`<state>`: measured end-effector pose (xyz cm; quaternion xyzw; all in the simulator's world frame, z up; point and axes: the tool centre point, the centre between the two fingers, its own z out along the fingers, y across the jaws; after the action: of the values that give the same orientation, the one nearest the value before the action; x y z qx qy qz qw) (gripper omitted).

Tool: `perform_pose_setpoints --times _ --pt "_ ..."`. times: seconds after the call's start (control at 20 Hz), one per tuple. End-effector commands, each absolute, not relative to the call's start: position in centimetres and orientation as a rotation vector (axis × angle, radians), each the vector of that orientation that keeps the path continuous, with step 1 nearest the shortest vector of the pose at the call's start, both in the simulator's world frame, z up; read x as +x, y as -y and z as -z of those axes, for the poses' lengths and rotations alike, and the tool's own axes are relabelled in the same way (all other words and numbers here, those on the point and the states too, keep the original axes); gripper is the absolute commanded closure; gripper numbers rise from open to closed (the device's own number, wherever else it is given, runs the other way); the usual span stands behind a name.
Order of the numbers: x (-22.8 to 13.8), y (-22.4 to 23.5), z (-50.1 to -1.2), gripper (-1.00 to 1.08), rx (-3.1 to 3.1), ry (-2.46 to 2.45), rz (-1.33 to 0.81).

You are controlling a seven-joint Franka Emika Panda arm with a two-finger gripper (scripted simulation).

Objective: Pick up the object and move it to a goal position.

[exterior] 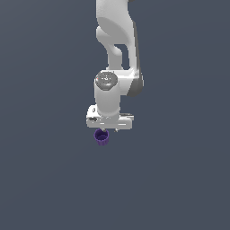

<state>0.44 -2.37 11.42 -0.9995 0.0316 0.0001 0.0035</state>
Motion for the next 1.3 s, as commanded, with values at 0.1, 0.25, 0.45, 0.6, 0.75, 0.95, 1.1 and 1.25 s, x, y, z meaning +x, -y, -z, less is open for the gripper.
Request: perform_pose_setpoints --times 0.1,0.25,0.45,0.6,0.75,0.95,1.1,1.25 --pt "0.8 3.3 -10.1 -0.20 -3.136 -0.147 0.000" --pt "0.8 3.4 -9.9 -0.20 -3.136 -0.155 0.000" --pt "0.8 3.3 -9.6 -0.20 -3.136 -0.150 -0.002" --pt "0.8 3.4 -8.6 -0.20 -3.136 -0.152 -0.002" --pt "0.7 3.4 -7.4 -0.20 -3.136 -0.154 -0.001" --pt "0.7 3.4 -6.9 -0.20 -3.136 -0.155 -0.001" --pt "0.7 3.4 -6.9 1.08 -3.136 -0.155 -0.001" --pt "0.7 3.4 -6.9 1.08 -3.136 -0.155 -0.001"
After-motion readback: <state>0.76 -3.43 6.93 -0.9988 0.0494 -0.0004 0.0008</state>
